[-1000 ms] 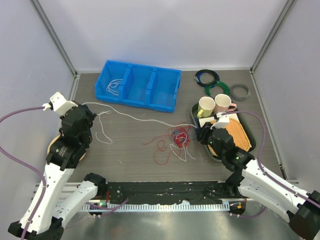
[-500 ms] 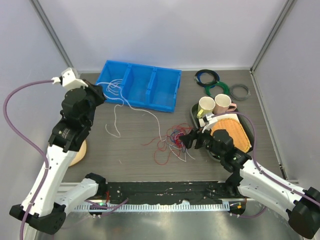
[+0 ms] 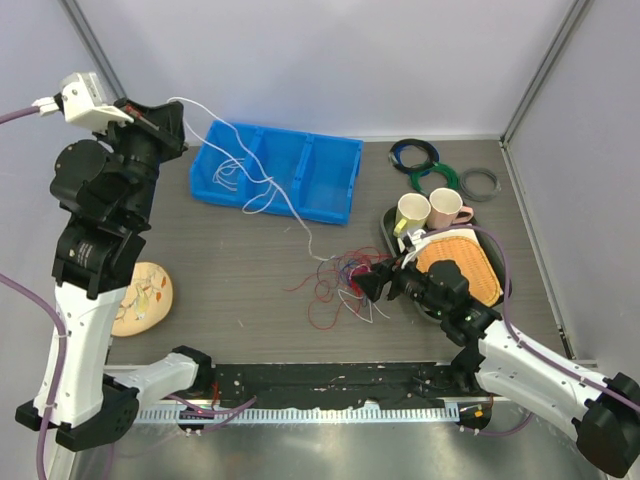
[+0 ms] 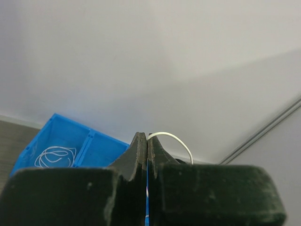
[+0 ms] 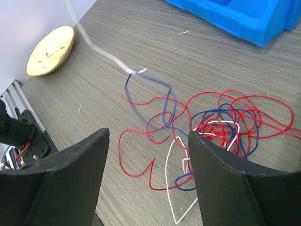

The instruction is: Untangle the cables

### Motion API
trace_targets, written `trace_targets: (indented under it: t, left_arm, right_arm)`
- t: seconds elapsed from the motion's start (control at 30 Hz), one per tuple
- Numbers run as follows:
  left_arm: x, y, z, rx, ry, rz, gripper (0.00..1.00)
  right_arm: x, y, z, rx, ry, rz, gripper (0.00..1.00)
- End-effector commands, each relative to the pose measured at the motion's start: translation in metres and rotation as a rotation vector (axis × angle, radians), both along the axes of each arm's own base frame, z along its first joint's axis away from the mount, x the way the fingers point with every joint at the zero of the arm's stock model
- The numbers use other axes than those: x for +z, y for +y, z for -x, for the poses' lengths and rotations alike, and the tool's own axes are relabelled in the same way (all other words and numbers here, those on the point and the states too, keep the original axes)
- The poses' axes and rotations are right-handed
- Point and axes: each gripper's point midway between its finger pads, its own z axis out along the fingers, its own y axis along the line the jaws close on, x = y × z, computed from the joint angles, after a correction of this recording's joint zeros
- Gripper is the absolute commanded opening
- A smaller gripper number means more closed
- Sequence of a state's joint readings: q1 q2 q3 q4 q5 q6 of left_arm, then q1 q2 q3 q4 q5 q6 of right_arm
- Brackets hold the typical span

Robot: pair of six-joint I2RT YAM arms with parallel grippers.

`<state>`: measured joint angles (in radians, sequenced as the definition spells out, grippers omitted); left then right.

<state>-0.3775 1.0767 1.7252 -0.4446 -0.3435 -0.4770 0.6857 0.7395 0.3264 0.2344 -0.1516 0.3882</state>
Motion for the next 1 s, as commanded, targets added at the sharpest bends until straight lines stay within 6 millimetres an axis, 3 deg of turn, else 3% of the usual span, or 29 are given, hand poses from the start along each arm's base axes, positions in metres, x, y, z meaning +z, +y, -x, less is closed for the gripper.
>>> trace_targets:
  t: [0.0, 0.1, 0.17, 0.2, 0.27, 0.3, 0.33, 0.37, 0.43, 0.53, 0.63, 0.73, 0.77, 0.87, 0.9, 0.97]
  left_arm:
    - [0.024, -0.002, 0.005, -0.022, -0.063, -0.024, 0.00]
    - [0.033, -0.007, 0.013, -0.062, -0.083, -0.025, 0.00]
    - [0.036, -0.016, 0.019, -0.124, -0.097, -0.019, 0.00]
    - [0.036, -0.018, 0.022, -0.142, -0.103, -0.021, 0.00]
    - [0.034, -0.023, 0.025, -0.172, -0.101, -0.013, 0.00]
    - [0.034, -0.023, 0.028, -0.178, -0.106, -0.013, 0.00]
    - [0.033, -0.023, 0.028, -0.179, -0.103, -0.012, 0.00]
    - [0.031, -0.023, 0.027, -0.178, -0.097, -0.017, 0.00]
    - [0.029, -0.022, 0.027, -0.168, -0.090, -0.026, 0.00]
    - [0.029, -0.016, 0.027, -0.140, -0.088, -0.038, 0.00]
    - [0.032, -0.007, 0.030, -0.099, -0.096, -0.041, 0.00]
    - [0.035, 0.003, 0.035, -0.056, -0.098, -0.047, 0.00]
    - [0.035, 0.005, 0.035, -0.044, -0.098, -0.047, 0.00]
    - [0.037, 0.017, 0.039, 0.009, -0.102, -0.048, 0.00]
    - [0.037, 0.021, 0.039, 0.031, -0.103, -0.054, 0.00]
    - [0.036, 0.033, 0.038, 0.094, -0.095, -0.049, 0.00]
  right_arm:
    - [0.017, 0.001, -0.004, 0.003, -0.086, -0.031, 0.73]
    - [0.027, 0.008, -0.010, 0.037, -0.169, -0.006, 0.74]
    - [0.044, 0.023, -0.010, 0.118, -0.269, 0.013, 0.75]
    - [0.030, 0.030, -0.016, 0.169, -0.321, 0.111, 0.75]
    - [0.028, 0.047, -0.015, 0.296, -0.375, 0.172, 0.76]
    - [0.016, 0.050, -0.019, 0.348, -0.412, 0.257, 0.76]
    - [-0.016, 0.052, -0.021, 0.393, -0.322, 0.336, 0.76]
    - [-0.011, 0.055, -0.037, 0.358, -0.323, 0.372, 0.75]
    - [-0.028, 0.054, -0.053, 0.318, -0.282, 0.431, 0.75]
    - [-0.027, 0.053, -0.077, 0.218, -0.299, 0.445, 0.75]
    - [-0.043, 0.049, -0.084, 0.186, -0.253, 0.477, 0.73]
    - [-0.067, 0.051, -0.075, 0.200, -0.176, 0.457, 0.70]
    - [-0.084, 0.048, -0.068, 0.215, -0.126, 0.461, 0.68]
    - [-0.095, 0.037, -0.069, 0.084, -0.032, 0.400, 0.20]
    - [-0.079, 0.031, -0.074, 0.019, -0.051, 0.367, 0.06]
    - [-0.060, 0.011, -0.087, -0.156, -0.039, 0.337, 0.02]
